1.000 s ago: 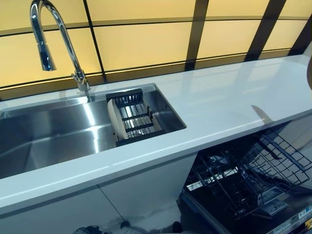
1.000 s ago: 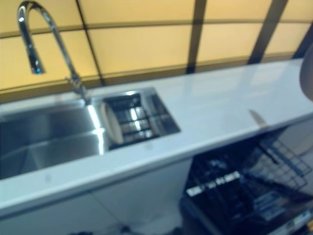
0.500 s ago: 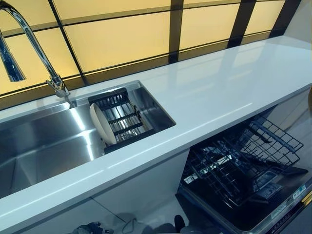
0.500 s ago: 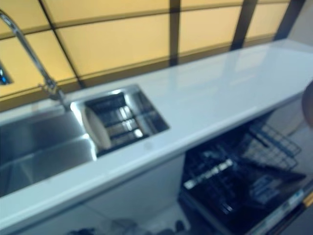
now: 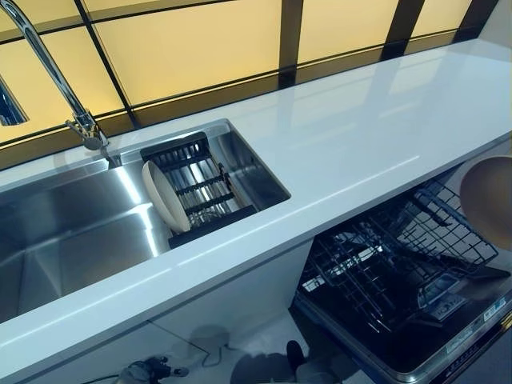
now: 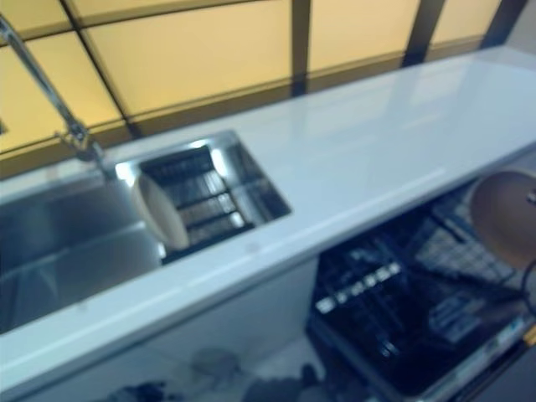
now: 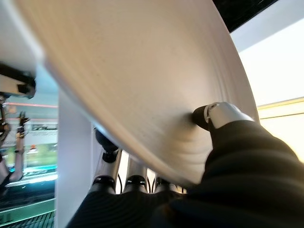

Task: Take plates into dishwasher

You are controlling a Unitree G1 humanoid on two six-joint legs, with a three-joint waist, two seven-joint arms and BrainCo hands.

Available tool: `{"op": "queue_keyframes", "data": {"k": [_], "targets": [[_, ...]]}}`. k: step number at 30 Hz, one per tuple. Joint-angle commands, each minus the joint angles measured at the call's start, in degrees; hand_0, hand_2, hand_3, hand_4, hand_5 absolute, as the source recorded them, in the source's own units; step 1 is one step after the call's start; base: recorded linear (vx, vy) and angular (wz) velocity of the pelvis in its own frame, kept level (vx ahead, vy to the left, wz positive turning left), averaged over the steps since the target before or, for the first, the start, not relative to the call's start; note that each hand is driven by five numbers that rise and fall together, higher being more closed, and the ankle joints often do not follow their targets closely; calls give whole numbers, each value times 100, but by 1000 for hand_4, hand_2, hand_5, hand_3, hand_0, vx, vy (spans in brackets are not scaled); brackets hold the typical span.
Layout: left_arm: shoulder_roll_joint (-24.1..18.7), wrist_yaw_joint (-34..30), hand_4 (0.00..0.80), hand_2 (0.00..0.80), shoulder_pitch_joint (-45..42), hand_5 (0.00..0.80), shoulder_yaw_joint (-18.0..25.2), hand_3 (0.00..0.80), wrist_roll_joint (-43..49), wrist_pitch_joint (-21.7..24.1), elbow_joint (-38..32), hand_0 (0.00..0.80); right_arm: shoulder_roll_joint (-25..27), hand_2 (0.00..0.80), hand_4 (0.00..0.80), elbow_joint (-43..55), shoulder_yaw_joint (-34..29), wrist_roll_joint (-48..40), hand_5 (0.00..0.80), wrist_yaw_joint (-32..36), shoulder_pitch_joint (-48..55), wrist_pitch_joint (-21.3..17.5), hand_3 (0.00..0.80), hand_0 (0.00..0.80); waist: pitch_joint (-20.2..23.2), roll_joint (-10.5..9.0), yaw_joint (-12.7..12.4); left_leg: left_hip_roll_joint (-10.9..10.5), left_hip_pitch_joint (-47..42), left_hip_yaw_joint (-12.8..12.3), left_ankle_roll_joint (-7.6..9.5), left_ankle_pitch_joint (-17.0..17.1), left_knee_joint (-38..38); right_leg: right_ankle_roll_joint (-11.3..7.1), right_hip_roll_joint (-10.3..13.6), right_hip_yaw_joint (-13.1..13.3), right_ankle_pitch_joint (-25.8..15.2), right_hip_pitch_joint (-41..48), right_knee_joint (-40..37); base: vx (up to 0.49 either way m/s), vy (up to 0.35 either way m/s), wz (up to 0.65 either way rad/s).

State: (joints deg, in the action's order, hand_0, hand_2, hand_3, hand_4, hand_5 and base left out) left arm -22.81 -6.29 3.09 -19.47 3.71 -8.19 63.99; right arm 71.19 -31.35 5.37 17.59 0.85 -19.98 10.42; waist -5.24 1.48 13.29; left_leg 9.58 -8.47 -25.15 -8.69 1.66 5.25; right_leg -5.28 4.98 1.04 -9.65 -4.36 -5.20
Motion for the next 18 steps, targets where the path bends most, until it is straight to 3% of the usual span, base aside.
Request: {"op": "queue_keyframes", "data": {"k": [1, 8, 18], "targets": [[-344, -37, 0, 0, 184, 0, 115, 0, 224, -38, 46, 0, -278, 800, 800, 164, 205, 317, 800, -117, -408, 110, 800, 800, -44, -250, -14, 6, -277, 276, 242, -260, -25, -386, 107, -86, 317, 244, 20, 0, 0, 0], [-320, -54, 0, 0, 220, 0, 75, 0, 236, -63, 11, 0, -690, 800, 800, 20, 548, 617, 800, -87, -510, 289, 800, 800, -92, -188, -89, 6, -241, 321, 235, -241, -25, -381, 138, -159, 317, 236, 20, -10, -4, 0], [-240, -93, 0, 0, 338, 0, 8, 0, 305, -106, -9, 0, -1397, 800, 800, -337, 944, 200, 800, 26, -776, 686, 800, 800, -136, -126, -228, 15, -210, 392, 217, -202, -25, -365, 181, -295, 326, 282, 20, -4, -1, 0]]}}
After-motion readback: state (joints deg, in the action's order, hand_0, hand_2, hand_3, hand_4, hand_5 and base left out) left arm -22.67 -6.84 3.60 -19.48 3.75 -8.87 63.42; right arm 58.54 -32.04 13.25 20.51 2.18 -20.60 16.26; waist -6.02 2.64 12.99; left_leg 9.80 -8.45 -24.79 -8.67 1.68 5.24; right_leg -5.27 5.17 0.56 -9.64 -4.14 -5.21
